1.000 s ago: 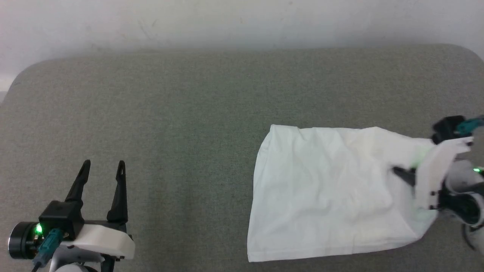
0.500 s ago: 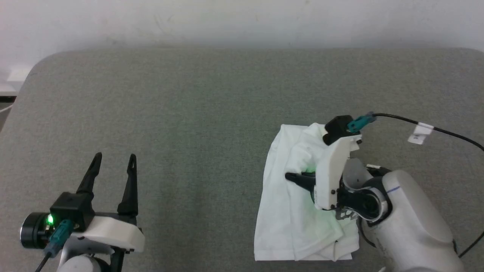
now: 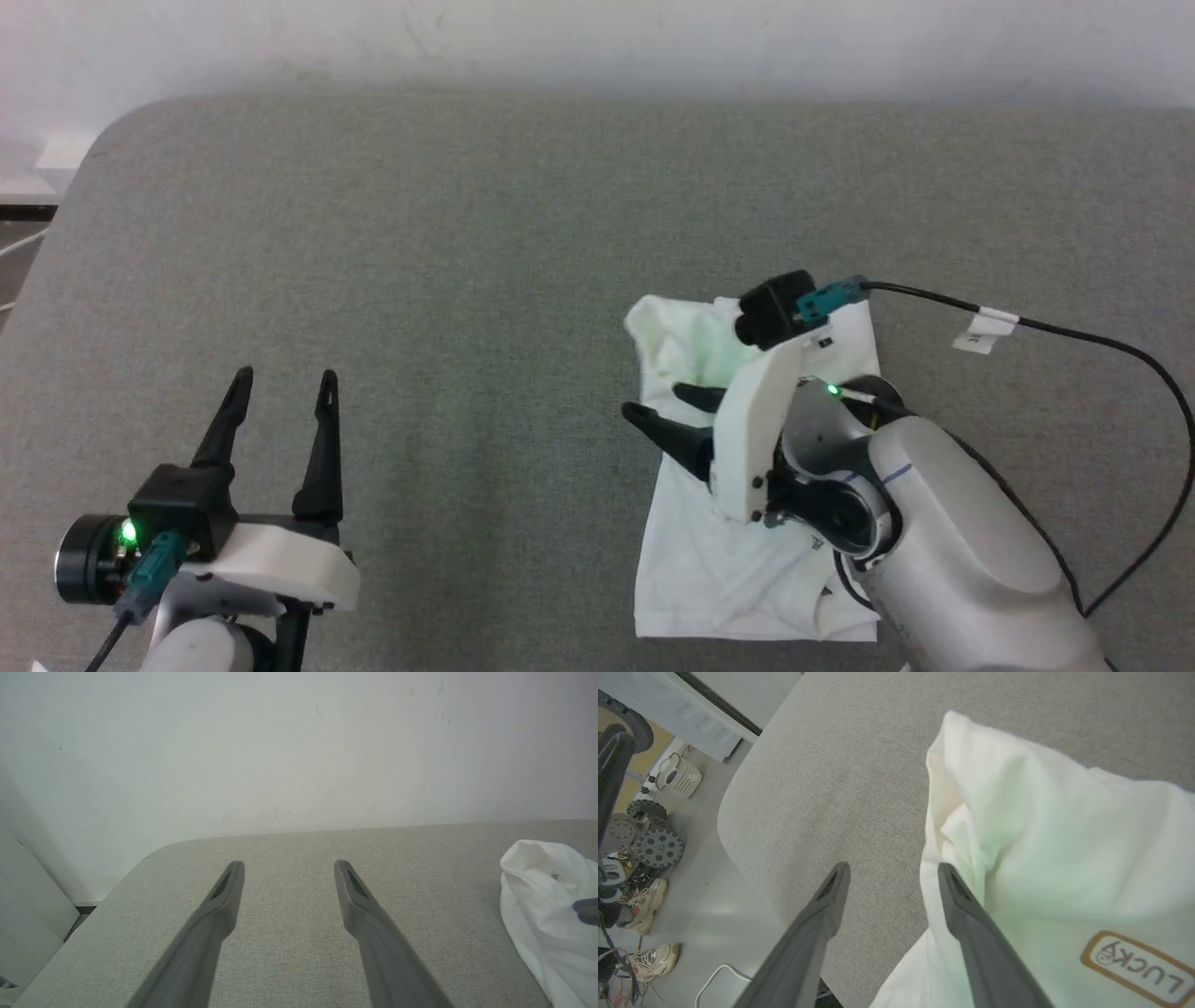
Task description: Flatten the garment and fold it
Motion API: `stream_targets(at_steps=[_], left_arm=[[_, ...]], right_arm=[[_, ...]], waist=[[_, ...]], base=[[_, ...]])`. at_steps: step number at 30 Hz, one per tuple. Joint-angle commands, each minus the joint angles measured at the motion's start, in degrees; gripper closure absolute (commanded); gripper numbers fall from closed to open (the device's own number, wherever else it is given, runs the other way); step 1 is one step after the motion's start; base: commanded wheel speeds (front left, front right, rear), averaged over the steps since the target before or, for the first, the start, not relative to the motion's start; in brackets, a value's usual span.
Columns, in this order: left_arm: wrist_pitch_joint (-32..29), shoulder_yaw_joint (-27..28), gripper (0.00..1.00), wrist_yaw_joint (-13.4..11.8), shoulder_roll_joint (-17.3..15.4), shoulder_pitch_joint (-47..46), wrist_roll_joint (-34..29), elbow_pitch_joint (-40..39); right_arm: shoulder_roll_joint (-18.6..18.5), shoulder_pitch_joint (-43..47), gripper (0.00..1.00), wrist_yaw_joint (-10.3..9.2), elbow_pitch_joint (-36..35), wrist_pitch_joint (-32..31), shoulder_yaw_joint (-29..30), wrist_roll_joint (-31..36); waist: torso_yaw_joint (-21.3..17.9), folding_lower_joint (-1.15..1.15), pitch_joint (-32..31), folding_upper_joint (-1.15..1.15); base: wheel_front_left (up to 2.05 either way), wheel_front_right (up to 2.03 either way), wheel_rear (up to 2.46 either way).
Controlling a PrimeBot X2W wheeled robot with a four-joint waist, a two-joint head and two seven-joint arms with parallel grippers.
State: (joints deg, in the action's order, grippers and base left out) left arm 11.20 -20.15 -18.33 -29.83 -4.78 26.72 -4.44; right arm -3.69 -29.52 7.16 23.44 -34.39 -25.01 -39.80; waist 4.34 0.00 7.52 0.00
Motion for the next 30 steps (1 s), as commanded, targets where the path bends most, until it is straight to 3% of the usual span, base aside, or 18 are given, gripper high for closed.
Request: stream_targets(at_steps=[1, 4, 9, 14, 18, 24, 30], left_arm=[[0.40, 0.26, 0.00, -0.58, 0.12, 0.03, -0.21, 0.22], [0.22, 0.22, 0.00, -0.83, 0.04, 0.19, -0.20, 0.34], [-0.25, 0.55, 0.00, -1.95, -0.03, 0.71, -0.14, 0.60], [-0.72, 0.98, 0.00, -3.05, -0.29, 1.39, -0.10, 0.27], [-0.93, 1.50, 0.00, -3.90, -0.68, 1.99, -0.09, -0.03], [-1.08, 3.00, 0.00, -5.29, -1.84, 3.62, 0.20, -0.58], [-1.22, 4.34, 0.00, -6.00, -2.77, 4.45, 0.80, -2.13]], right_arm=[[-0.96, -0.95, 0.00, 0.33, -2.17, 1.72, -1.80, 0.14], [-3.82, -0.69, 0.00, 0.33, -6.80, 5.81, -4.95, 0.46], [-7.88, 1.55, 0.00, 0.33, -12.38, 16.04, -3.95, 4.35], [-10.62, 6.40, 0.00, 0.33, -16.19, 26.77, 2.24, 11.92], [-11.97, 12.03, 0.00, 0.33, -18.33, 31.52, 9.49, 16.10], [-12.09, 21.54, 0.00, 0.33, -24.38, 32.76, 22.97, 21.29], [-10.30, 28.71, 0.00, 0.33, -26.30, 27.97, 35.13, 21.82]], waist=[[-0.31, 0.00, -0.31, 0.00], [-0.60, 0.00, -0.87, 0.00], [-1.30, 0.00, -1.80, 0.00], [-2.18, 0.00, -2.44, 0.00], [-2.70, 0.00, -3.11, 0.00], [-3.65, 0.00, -3.88, 0.00], [-3.86, 0.00, -2.58, 0.00]], base=[[0.00, 0.00, 0.00], [0.00, 0.00, 0.00], [0.00, 0.00, 0.00], [0.00, 0.00, 0.00], [0.00, 0.00, 0.00], [0.00, 0.00, 0.00], [0.00, 0.00, 0.00]])
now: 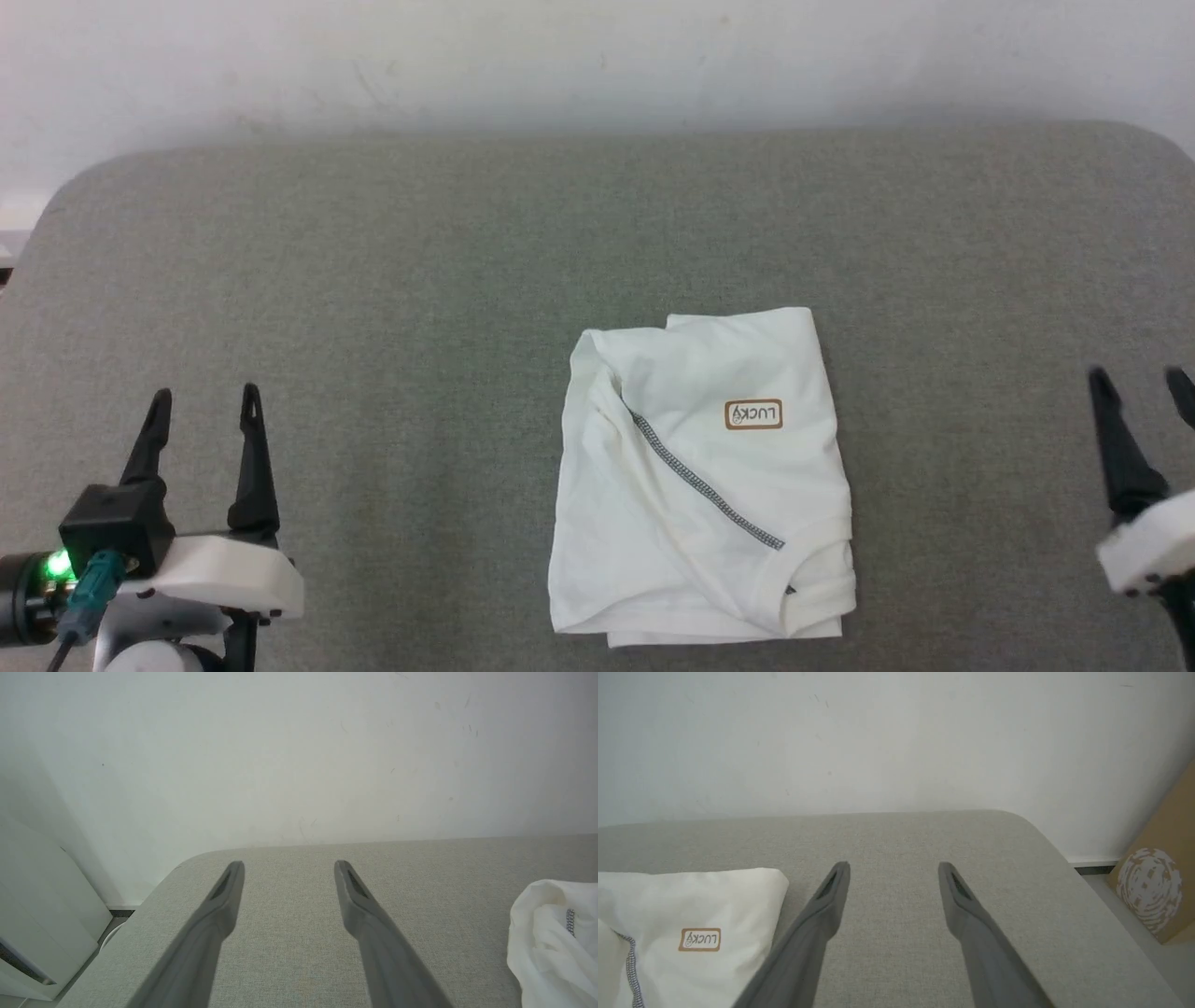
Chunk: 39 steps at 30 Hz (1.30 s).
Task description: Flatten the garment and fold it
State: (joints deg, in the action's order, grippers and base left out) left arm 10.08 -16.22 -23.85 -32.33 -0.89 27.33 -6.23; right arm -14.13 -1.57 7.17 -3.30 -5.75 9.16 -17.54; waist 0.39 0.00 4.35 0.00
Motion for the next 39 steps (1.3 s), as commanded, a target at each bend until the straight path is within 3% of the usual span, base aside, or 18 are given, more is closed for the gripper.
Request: stream_targets(at_steps=[1, 7, 11, 17, 22, 31, 32, 33, 39], left_arm=[[-0.06, 0.58, 0.00, -0.56, -0.25, 0.46, 0.33, -0.53], [0.97, 1.39, 0.00, -0.51, 0.40, -0.59, 1.13, -1.00], [1.78, 1.34, 0.00, 0.15, 0.86, -1.69, 1.33, -0.46], [2.86, -0.02, 0.00, 2.65, 0.63, -4.28, 0.36, -0.40], [4.04, -0.78, 0.00, 5.16, 1.27, -6.76, -0.40, -0.27], [4.69, -0.75, 0.00, 6.27, 3.00, -7.90, -1.19, 1.51], [4.72, -0.69, 0.00, 6.31, 3.17, -7.89, -1.30, 1.73], [4.75, -0.64, 0.00, 6.32, 3.31, -7.89, -1.43, 1.94], [4.84, -0.44, 0.00, 6.35, 3.74, -7.31, -1.99, 3.03]], right_arm=[[0.06, 1.26, 0.00, 0.32, 1.33, -1.64, 2.42, -0.91], [-0.67, 0.63, 0.00, 0.32, 8.80, -10.16, 5.75, -6.79], [-1.00, -2.14, 0.00, 0.32, 13.63, -21.66, 3.08, -12.32], [2.83, -8.53, 0.00, 0.32, 16.69, -35.00, -0.03, -20.18], [5.69, -14.12, 0.00, 0.32, 20.93, -39.87, -0.76, -23.62], [6.78, -18.37, 0.00, 0.32, 31.25, -45.95, -2.98, -22.84], [7.04, -18.53, 0.55, 0.32, 32.22, -47.06, -3.51, -22.87], [7.24, -18.69, 0.98, 0.32, 32.88, -47.86, -3.94, -23.07], [8.18, -19.59, 1.00, 0.32, 34.49, -49.47, -5.02, -23.54]], waist=[[0.26, 0.00, 0.98, 0.00], [1.62, 0.00, 3.56, 0.00], [2.72, 0.00, 5.23, 0.00], [4.82, 0.00, 7.29, 0.00], [6.84, 0.00, 8.54, 0.00], [8.78, 0.00, 9.50, 0.00], [8.89, 0.00, 9.48, 0.00], [8.98, 0.00, 9.43, 0.00], [8.58, 0.00, 7.62, 0.00]], base=[[0.00, 0.00, 0.00], [0.00, 0.00, 0.00], [0.00, 0.00, 0.00], [0.00, 0.00, 0.00], [0.00, 0.00, 0.00], [0.00, 0.00, 0.00], [0.00, 0.00, 0.00], [0.00, 0.00, 0.00], [0.00, 0.00, 0.00]])
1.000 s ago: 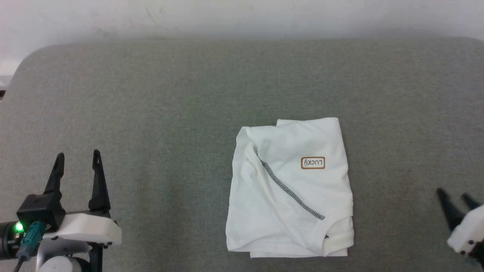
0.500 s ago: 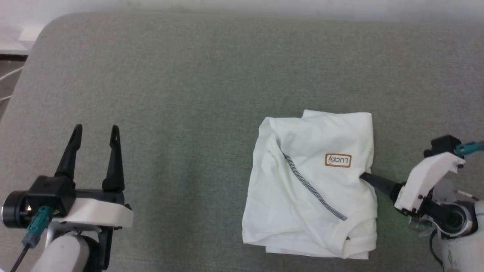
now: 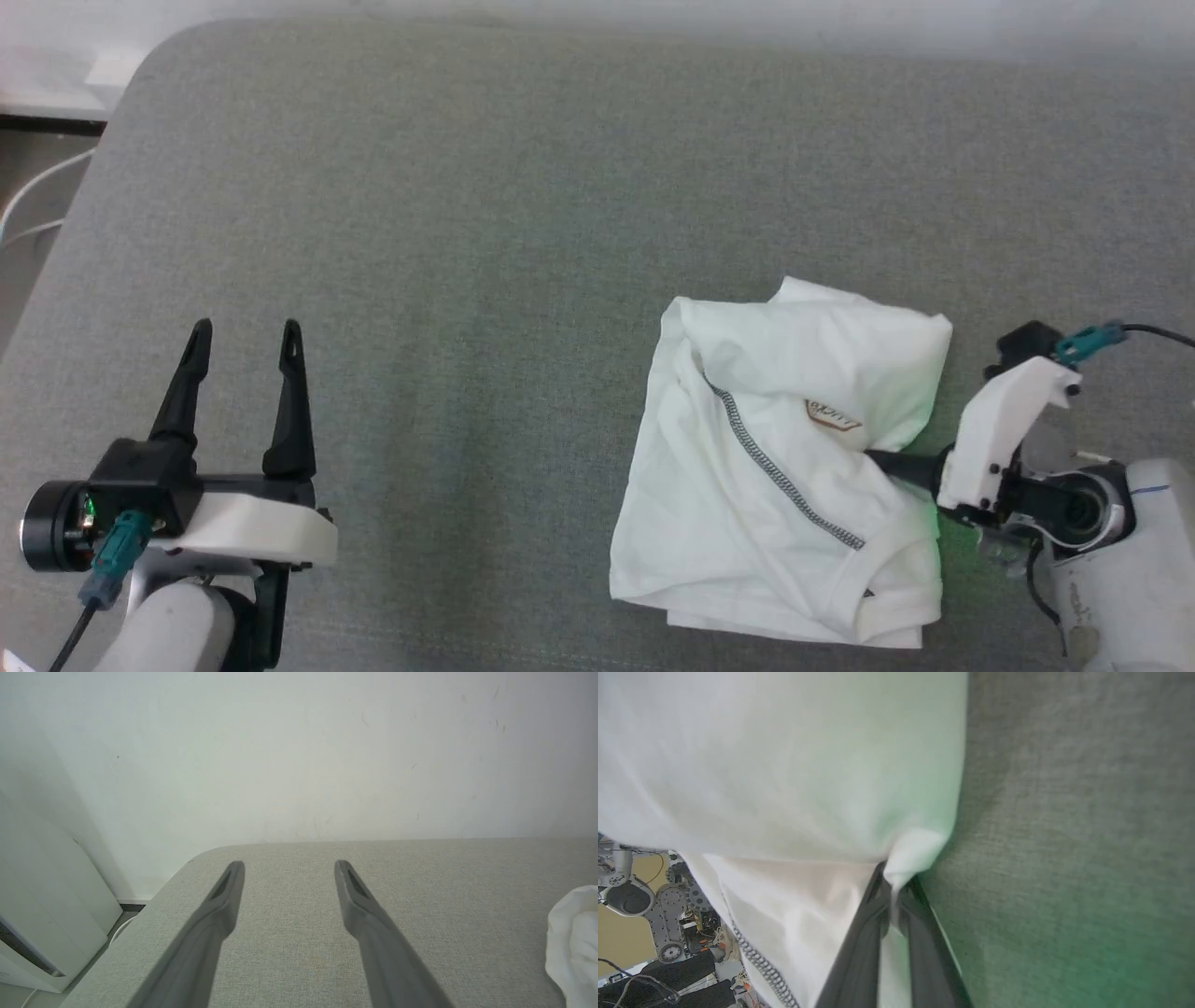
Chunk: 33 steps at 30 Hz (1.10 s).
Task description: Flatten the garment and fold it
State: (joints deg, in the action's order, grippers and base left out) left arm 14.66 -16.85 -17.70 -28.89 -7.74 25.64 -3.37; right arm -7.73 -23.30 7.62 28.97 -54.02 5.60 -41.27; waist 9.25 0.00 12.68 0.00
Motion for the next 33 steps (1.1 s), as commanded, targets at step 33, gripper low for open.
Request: stream_targets(at_steps=[33], left_arm=[[-6.97, -1.42, 0.00, -0.77, -1.41, -3.87, -0.39, -11.80]], right_arm=[[-28.62, -16.36, 1.00, -0.13, 1.81, 21.40, -31.69, 15.35]], waist=[[-22.86, 0.00, 12.57, 0.00]], base=[[0.00, 0.00, 0.00]])
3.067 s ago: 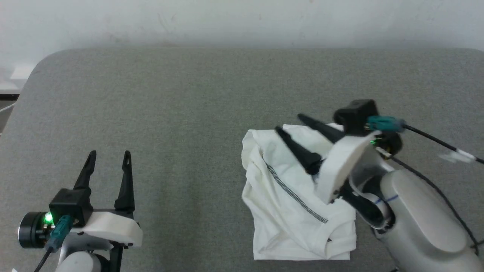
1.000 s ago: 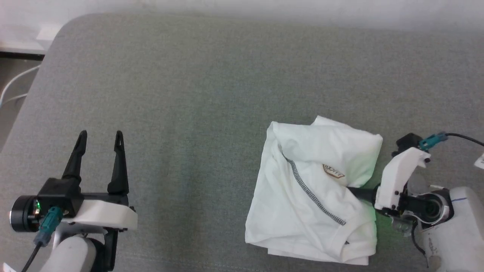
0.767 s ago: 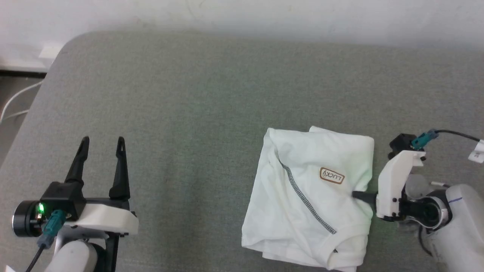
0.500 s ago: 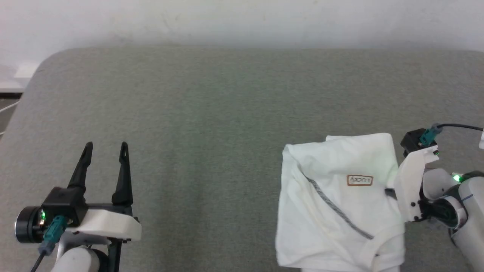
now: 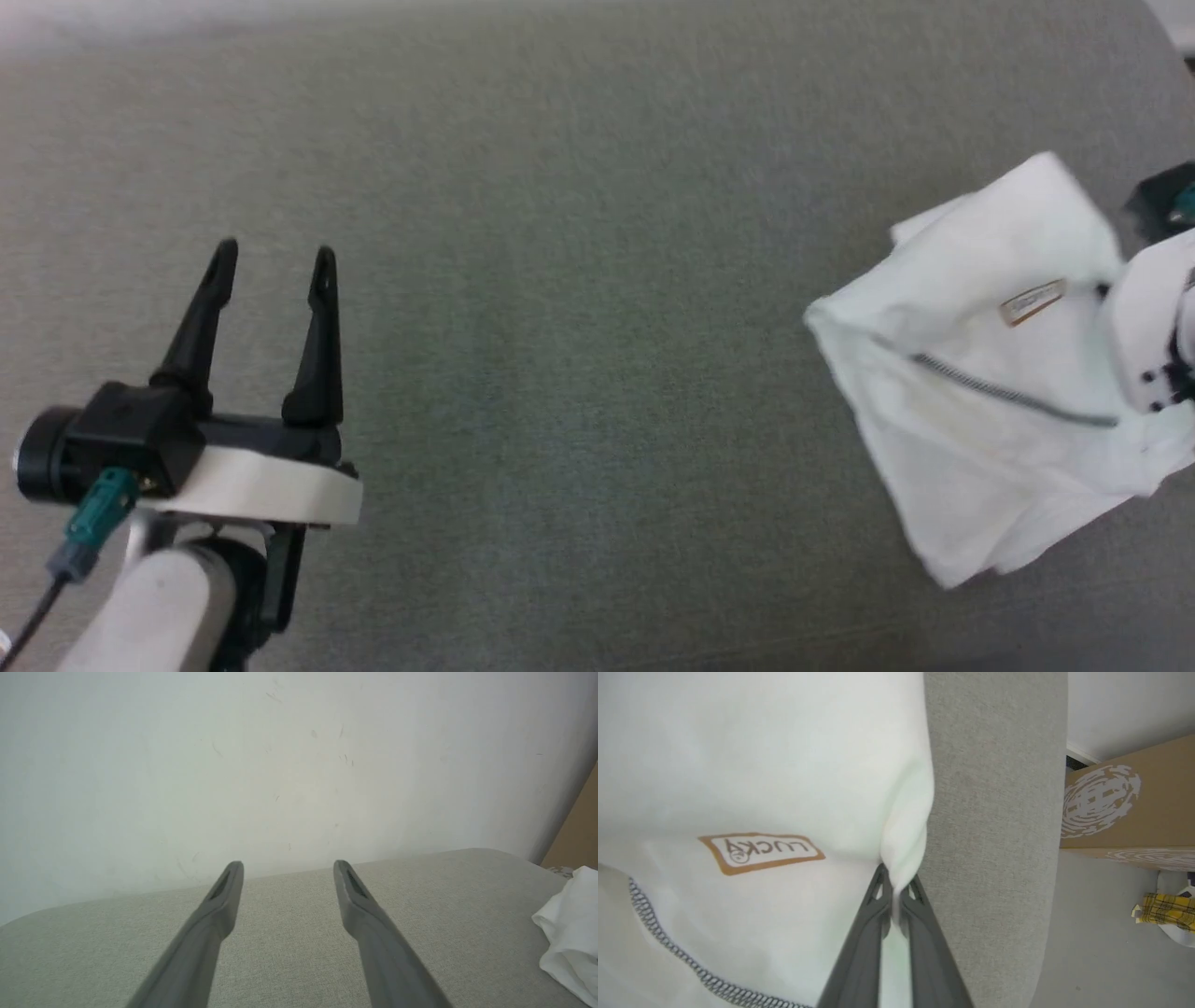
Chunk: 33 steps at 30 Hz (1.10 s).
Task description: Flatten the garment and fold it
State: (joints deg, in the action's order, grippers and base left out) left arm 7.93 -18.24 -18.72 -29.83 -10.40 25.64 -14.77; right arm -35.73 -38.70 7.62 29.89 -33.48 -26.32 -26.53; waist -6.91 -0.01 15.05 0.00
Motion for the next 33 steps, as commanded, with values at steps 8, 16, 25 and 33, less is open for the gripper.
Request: stream_targets(at_steps=[8, 16, 25, 33], left_arm=[[-2.38, -0.32, 0.00, 1.10, -1.82, -7.59, -2.15, -3.68], [-3.05, 0.45, 0.00, 1.08, -3.21, -8.80, -2.51, -4.21], [-1.26, -0.07, 0.00, 0.92, -1.95, -7.40, -1.65, -1.11], [1.22, -0.10, 0.00, -0.51, -0.15, -1.21, 0.22, 3.38]], right_arm=[[-3.50, -6.74, 1.00, -0.13, 12.57, 15.61, 8.28, 8.06], [-0.30, -11.08, 0.34, -0.13, 21.31, 24.43, 15.65, 17.38], [0.90, -10.38, 0.00, -0.13, 27.18, 33.18, 23.30, 28.86], [1.45, -1.39, 0.00, -0.13, 24.42, 42.23, 25.34, 33.10]], waist=[[-6.40, 0.01, 18.52, 0.00], [-6.70, 0.01, 20.98, 0.00], [-6.35, 0.01, 15.21, 0.00], [-4.85, 0.01, 5.08, 0.00]], base=[[0.00, 0.00, 0.00], [0.00, 0.00, 0.00], [0.00, 0.00, 0.00], [0.00, 0.00, 0.00]])
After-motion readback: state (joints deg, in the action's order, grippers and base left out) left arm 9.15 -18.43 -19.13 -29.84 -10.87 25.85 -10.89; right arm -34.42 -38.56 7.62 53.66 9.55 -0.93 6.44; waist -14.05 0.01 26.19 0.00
